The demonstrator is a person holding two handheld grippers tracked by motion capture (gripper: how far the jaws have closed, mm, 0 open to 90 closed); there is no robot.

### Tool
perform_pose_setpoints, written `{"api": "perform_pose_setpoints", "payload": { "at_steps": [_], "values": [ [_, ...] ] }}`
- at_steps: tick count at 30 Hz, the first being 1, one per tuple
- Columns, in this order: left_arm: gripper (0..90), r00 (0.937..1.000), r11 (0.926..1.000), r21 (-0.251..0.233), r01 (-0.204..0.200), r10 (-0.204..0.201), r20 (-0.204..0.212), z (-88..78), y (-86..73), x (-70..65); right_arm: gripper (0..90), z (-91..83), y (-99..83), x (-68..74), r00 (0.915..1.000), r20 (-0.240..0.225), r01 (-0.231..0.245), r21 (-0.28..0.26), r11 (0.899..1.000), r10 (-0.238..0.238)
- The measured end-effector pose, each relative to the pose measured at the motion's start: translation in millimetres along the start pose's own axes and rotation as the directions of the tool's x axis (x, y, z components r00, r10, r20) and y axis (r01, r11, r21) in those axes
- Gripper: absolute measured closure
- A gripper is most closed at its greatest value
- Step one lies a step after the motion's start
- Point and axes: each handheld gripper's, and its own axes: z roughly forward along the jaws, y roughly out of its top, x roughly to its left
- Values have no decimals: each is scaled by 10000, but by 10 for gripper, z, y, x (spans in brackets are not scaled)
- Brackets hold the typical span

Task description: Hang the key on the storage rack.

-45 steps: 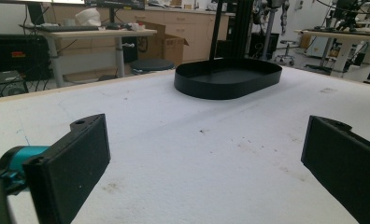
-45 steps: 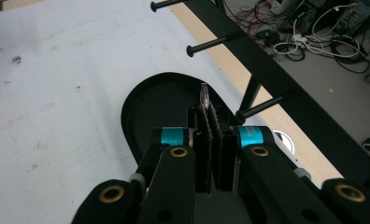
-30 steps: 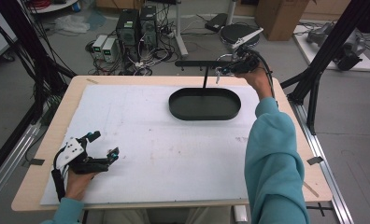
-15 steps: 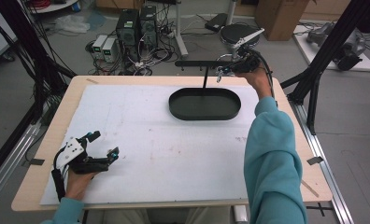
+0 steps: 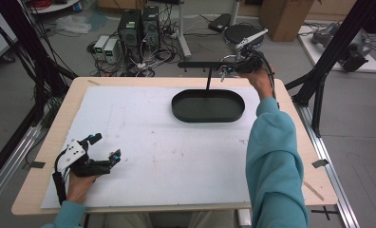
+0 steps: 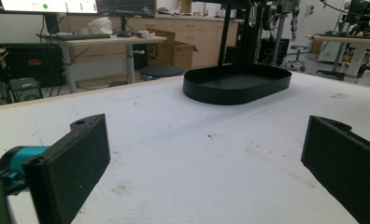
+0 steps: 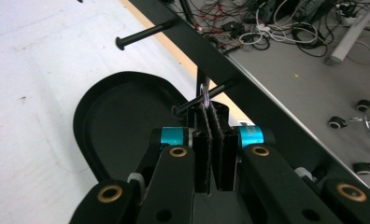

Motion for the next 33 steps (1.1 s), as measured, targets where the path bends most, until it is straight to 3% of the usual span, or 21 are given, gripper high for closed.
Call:
{"api": "perform_pose_setpoints", "payload": {
  "at_steps": [4,8,10,12,13,15,16,17,18,20,25,29,30,31,32,33],
  "values": [
    [17,10000,10000,-15,11,-11,1,1,0,-1,872,18,14,12,9994,276,-224,-93,9997,226],
    [17,10000,10000,-5,-4,4,7,0,0,1,725,3,13,10,9955,665,-647,-474,9968,678],
    [17,10000,10000,-28,29,-29,-13,2,-1,0,607,-11,10,17,9923,973,-718,-537,9960,768],
    [17,10000,9999,-77,64,-65,-18,5,-2,-1,384,-35,-2,22,9899,808,-1094,-897,9899,1167],
    [17,10000,10000,-51,62,-63,-59,5,-1,-2,384,-35,-2,22,9899,808,-1094,-897,9899,1167],
    [17,9999,9999,-73,110,-110,-91,6,-1,-3,181,-69,10,62,9873,861,-1236,-1144,9857,1338],
    [17,9999,9999,-81,113,-114,-110,4,-1,2,95,-90,18,90,9858,858,-1318,-1367,9818,1443],
    [17,9999,9999,-50,142,-142,-85,1,0,8,6,-154,23,159,9881,540,-1319,-1860,9737,1441],
    [17,9997,9997,-101,212,-213,-107,2,-1,7,6,-154,23,159,9881,540,-1319,-1860,9737,1441],
    [17,9998,9998,-110,192,-193,-98,1,-2,5,7,-286,-15,279,9890,431,-1264,-2494,9601,1414],
    [17,9998,9997,-118,191,-192,-59,-2,-2,9,6,-456,-108,447,9923,438,-986,-2816,9544,1154],
    [17,9999,9998,-148,155,-155,-11,-3,-2,7,7,-671,-304,669,9963,190,-723,-3311,9408,833],
    [17,9999,9998,-132,122,-122,-30,-4,-3,6,7,-769,-440,792,9979,89,-571,-3596,9313,646],
    [17,9999,9998,-159,128,-128,-11,-6,-3,4,7,-769,-440,792,9979,89,-571,-3596,9313,646],
    [17,9999,9997,-184,142,-143,-46,-7,-4,3,7,-847,-616,922,9987,144,-400,-3816,9235,492],
    [17,9999,9997,-188,141,-141,-18,-10,-5,5,7,-847,-616,922,9987,144,-400,-3816,9235,492]
  ]
}}
